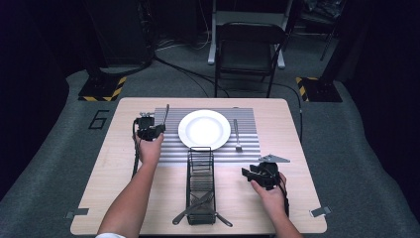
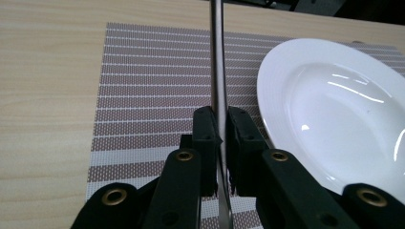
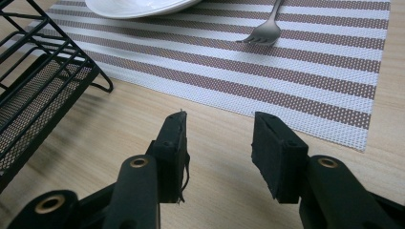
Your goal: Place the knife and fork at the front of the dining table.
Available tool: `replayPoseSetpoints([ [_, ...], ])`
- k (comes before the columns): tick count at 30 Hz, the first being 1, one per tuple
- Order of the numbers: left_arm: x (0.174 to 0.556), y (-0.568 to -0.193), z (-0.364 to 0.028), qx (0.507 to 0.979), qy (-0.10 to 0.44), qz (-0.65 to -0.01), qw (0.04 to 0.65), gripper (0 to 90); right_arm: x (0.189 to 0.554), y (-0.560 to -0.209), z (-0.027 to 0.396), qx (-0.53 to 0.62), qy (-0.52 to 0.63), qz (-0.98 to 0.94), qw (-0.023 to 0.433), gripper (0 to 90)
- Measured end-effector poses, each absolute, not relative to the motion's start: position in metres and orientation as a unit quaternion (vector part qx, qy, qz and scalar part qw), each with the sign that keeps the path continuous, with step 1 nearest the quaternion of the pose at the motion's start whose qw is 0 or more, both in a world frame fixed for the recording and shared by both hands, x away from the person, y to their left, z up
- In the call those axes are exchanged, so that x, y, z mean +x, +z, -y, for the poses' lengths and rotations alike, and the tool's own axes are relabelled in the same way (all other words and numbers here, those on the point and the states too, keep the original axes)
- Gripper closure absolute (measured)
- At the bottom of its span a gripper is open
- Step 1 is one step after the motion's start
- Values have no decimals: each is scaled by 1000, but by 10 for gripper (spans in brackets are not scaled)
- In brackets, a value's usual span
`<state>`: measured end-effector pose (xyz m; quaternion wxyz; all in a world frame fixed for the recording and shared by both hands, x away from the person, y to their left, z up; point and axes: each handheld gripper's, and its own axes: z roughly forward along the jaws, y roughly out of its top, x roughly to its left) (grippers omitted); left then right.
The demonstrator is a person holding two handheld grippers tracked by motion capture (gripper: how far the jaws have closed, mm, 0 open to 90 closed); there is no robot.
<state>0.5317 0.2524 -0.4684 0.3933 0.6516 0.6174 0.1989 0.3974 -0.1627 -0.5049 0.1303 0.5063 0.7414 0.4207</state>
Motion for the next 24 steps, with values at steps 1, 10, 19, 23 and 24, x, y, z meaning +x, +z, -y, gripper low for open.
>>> replayPoseSetpoints([
  [1, 532, -469, -252, 650, 201, -618, 394, 828, 397, -505, 163, 508, 421, -740, 129, 558],
  [10, 537, -480, -243, 630, 198, -645, 386, 828, 397, -505, 165, 511, 421, -738, 134, 558],
  [19, 547, -497, -235, 616, 194, -671, 363, 827, 395, -505, 164, 513, 422, -736, 130, 558],
  [23, 549, -503, -233, 619, 192, -675, 353, 827, 396, -505, 164, 510, 422, -738, 129, 558],
  [24, 549, -504, -232, 618, 193, -676, 352, 827, 396, -505, 164, 510, 422, -738, 129, 558],
])
